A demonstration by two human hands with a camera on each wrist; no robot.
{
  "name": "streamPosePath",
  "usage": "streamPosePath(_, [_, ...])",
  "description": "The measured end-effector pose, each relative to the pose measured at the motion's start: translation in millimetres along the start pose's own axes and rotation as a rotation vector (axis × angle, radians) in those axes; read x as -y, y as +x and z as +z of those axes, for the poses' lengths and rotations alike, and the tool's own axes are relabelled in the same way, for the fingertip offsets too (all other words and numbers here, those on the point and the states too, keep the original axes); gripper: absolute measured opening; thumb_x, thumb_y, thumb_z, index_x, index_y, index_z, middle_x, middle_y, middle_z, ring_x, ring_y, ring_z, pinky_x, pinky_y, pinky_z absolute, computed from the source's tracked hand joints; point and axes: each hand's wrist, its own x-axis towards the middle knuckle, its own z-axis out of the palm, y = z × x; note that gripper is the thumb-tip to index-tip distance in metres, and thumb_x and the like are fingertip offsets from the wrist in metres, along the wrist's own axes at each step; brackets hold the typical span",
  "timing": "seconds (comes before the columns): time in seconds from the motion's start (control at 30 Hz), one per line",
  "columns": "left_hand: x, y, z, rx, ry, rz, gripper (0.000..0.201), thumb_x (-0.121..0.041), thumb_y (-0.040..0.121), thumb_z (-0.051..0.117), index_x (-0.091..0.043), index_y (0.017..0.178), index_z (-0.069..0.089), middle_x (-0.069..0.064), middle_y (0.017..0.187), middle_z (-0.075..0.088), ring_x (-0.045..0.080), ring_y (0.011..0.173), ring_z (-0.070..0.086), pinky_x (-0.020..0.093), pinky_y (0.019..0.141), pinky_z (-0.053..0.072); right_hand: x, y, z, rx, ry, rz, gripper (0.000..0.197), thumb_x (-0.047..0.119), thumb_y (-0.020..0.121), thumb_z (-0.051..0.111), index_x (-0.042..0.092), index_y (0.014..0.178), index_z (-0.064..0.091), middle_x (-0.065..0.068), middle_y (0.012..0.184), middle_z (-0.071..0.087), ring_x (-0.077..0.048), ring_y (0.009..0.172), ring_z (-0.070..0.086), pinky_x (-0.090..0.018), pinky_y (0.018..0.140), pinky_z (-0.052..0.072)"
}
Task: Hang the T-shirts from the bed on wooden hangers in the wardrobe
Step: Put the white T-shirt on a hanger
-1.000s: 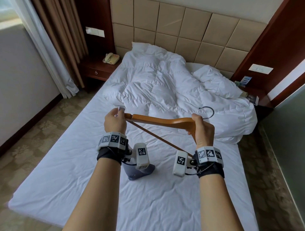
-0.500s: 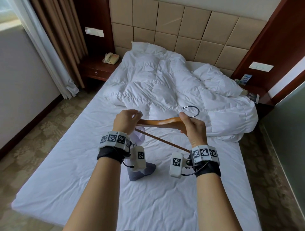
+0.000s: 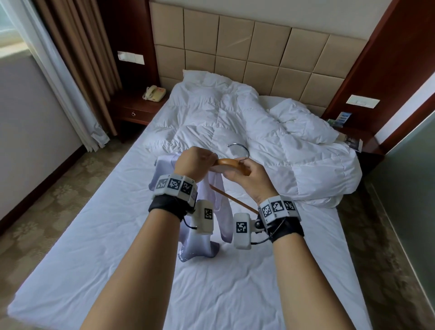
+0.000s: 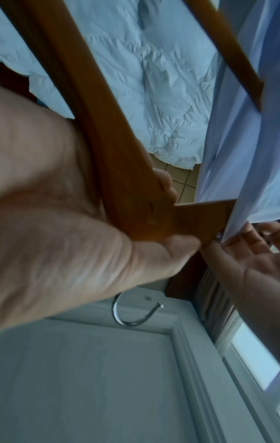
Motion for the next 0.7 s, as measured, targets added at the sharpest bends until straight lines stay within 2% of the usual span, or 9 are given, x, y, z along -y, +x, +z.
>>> streamPosePath(0.1, [-16.2, 12.5, -8.4, -0.051, 0.003, 0.047, 0.032, -0.036, 0.092, 0.054, -0.016, 0.078, 0.076, 0.006, 0.077, 0.067, 0.025, 0.085, 0.058, 0.032, 0.071, 0.042, 13.4, 13.0, -6.3, -0.025, -0.024, -0.018, 0.032, 0.013, 0.073, 0.077, 0.023, 0.101, 0.066, -0.003, 0.101, 0.072, -0.018, 0.094, 0.067, -0.035, 0.088, 0.053])
streamPosePath(0.17, [-28.4, 19.7, -15.1, -0.079, -0.016, 0.079, 0.029, -0.042, 0.089, 0.052, -0.028, 0.078, 0.074, 0.0, 0.085, 0.068, 0.023, 0.093, 0.059, 0.035, 0.082, 0.046, 27.1, 19.0, -13.1, -0.029, -0.024, -0.034, 0.036, 0.006, 0.078, 0.073, 0.021, 0.109, 0.064, -0.002, 0.106, 0.068, -0.011, 0.089, 0.064, -0.024, 0.081, 0.048])
streamPosePath(0.2, [-35.7, 22.1, -18.7, -0.08, -0.036, 0.083, 0.026, -0.041, 0.091, 0.053, -0.03, 0.077, 0.073, 0.0, 0.087, 0.07, 0.023, 0.093, 0.06, 0.036, 0.083, 0.048, 33.7, 22.2, -16.8, -0.017, -0.029, -0.05, 0.037, 0.004, 0.08, 0.072, 0.02, 0.113, 0.063, -0.001, 0.108, 0.067, -0.009, 0.088, 0.063, -0.017, 0.078, 0.045])
streamPosePath(0.27, [-47.3, 28.7, -23.6, -0.096, -0.063, 0.082, 0.026, -0.035, 0.095, 0.055, -0.028, 0.077, 0.072, 0.004, 0.083, 0.071, 0.023, 0.086, 0.063, 0.035, 0.078, 0.048, 46.9, 28.0, -25.3, 0.001, -0.036, -0.086, 0.039, 0.002, 0.083, 0.069, 0.018, 0.118, 0.062, 0.002, 0.107, 0.065, -0.007, 0.09, 0.061, -0.006, 0.069, 0.043])
streamPosePath(0.37, [-71.5, 35.1, -30.7, -0.125, -0.066, 0.116, 0.033, -0.036, 0.097, 0.053, -0.016, 0.084, 0.076, 0.009, 0.083, 0.072, 0.026, 0.085, 0.065, 0.038, 0.077, 0.051, 63.6, 35.7, -38.3, 0.014, -0.04, -0.115, 0.038, -0.002, 0.084, 0.067, 0.014, 0.119, 0.063, 0.005, 0.098, 0.064, -0.008, 0.091, 0.059, -0.002, 0.063, 0.042])
streamPosePath(0.47, [-105.2, 39.0, -34.5, -0.14, -0.056, 0.143, 0.044, -0.045, 0.092, 0.047, -0.012, 0.086, 0.077, 0.012, 0.085, 0.073, 0.027, 0.085, 0.066, 0.04, 0.078, 0.052, 80.8, 42.0, -52.4, 0.038, -0.087, -0.134, 0.036, -0.004, 0.086, 0.064, 0.007, 0.12, 0.063, 0.001, 0.096, 0.065, -0.005, 0.085, 0.059, -0.004, 0.062, 0.043])
streamPosePath(0.57, [-142.3, 43.1, -31.9, -0.161, -0.067, 0.192, 0.037, -0.041, 0.093, 0.051, -0.018, 0.075, 0.075, 0.001, 0.071, 0.069, 0.022, 0.074, 0.062, 0.04, 0.078, 0.054, 99.8, 45.1, -68.3, 0.06, -0.192, -0.15, 0.022, 0.002, 0.087, 0.063, 0.006, 0.109, 0.064, 0.002, 0.085, 0.064, -0.005, 0.072, 0.057, -0.011, 0.058, 0.043])
streamPosePath(0.63, [-164.6, 46.2, -30.1, -0.169, -0.034, 0.19, 0.037, -0.038, 0.097, 0.049, -0.022, 0.073, 0.073, -0.002, 0.072, 0.067, 0.021, 0.075, 0.061, 0.038, 0.077, 0.053, 110.6, 46.6, -80.1, 0.053, -0.221, -0.146, 0.021, 0.007, 0.086, 0.065, 0.007, 0.107, 0.064, -0.004, 0.085, 0.066, -0.015, 0.073, 0.06, -0.021, 0.064, 0.049])
streamPosePath(0.7, [-185.7, 47.1, -29.5, -0.152, 0.027, 0.168, 0.04, -0.039, 0.097, 0.043, -0.017, 0.08, 0.072, 0.003, 0.08, 0.066, 0.024, 0.083, 0.061, 0.036, 0.081, 0.051, 121.2, 48.2, -93.9, 0.031, -0.24, -0.157, 0.02, 0.014, 0.084, 0.068, 0.009, 0.103, 0.065, -0.01, 0.088, 0.069, -0.025, 0.079, 0.065, -0.036, 0.077, 0.055])
